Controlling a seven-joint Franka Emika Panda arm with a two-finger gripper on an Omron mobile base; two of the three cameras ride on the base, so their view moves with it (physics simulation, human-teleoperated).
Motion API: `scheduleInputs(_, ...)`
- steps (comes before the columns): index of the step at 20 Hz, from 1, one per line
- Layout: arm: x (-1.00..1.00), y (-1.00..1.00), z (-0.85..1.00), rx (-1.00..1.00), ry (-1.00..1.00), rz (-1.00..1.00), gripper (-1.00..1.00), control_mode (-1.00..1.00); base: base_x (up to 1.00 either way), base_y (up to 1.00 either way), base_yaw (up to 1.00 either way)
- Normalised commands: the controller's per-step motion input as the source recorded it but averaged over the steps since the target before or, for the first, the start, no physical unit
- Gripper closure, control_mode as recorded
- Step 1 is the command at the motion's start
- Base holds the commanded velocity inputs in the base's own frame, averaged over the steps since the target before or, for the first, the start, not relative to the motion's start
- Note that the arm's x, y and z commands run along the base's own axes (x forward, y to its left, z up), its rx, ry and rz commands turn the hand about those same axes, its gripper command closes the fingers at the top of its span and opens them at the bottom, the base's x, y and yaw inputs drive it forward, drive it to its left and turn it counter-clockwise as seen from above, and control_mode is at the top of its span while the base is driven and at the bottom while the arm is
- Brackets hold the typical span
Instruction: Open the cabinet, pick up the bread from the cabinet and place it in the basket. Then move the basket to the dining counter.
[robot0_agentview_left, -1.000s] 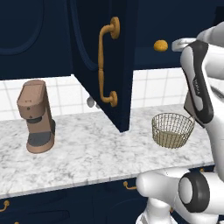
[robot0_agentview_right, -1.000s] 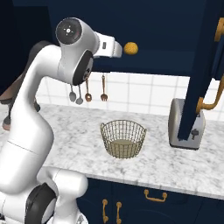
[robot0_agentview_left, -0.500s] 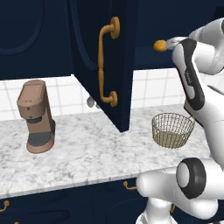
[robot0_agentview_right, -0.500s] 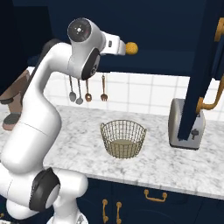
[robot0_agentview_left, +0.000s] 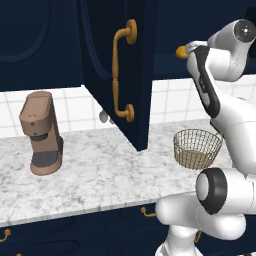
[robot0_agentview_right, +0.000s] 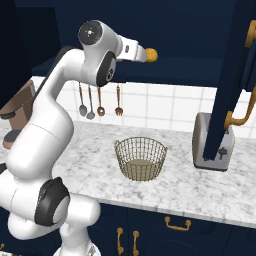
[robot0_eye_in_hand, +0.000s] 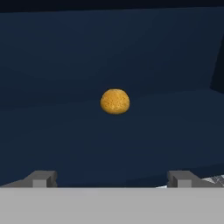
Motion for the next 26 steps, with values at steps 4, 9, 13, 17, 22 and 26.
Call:
scheduleInputs(4, 0.38, 0.00, -0.03, 0.00, 0.08, -0.03, -1.00, -1.00, 0.00, 0.00, 0.00)
scheduleInputs(9, 0.29, 0.00, -0.01, 0.00, 0.09, -0.04, -1.00, -1.00, 0.00, 0.00, 0.00)
scheduleInputs(13, 0.29, 0.00, -0.06, 0.00, 0.06, -0.06, -1.00, -1.00, 0.00, 0.00, 0.00)
scheduleInputs(17, 0.36, 0.00, -0.18, 0.00, 0.00, -0.02, -1.00, -1.00, 0.00, 0.00, 0.00)
scheduleInputs(22, 0.42, -0.04, -0.13, 0.03, 0.00, 0.00, -1.00, -1.00, 0.00, 0.00, 0.00)
scheduleInputs(26, 0.35, -0.24, -0.02, 0.05, 0.00, 0.00, -1.00, -1.00, 0.00, 0.00, 0.00)
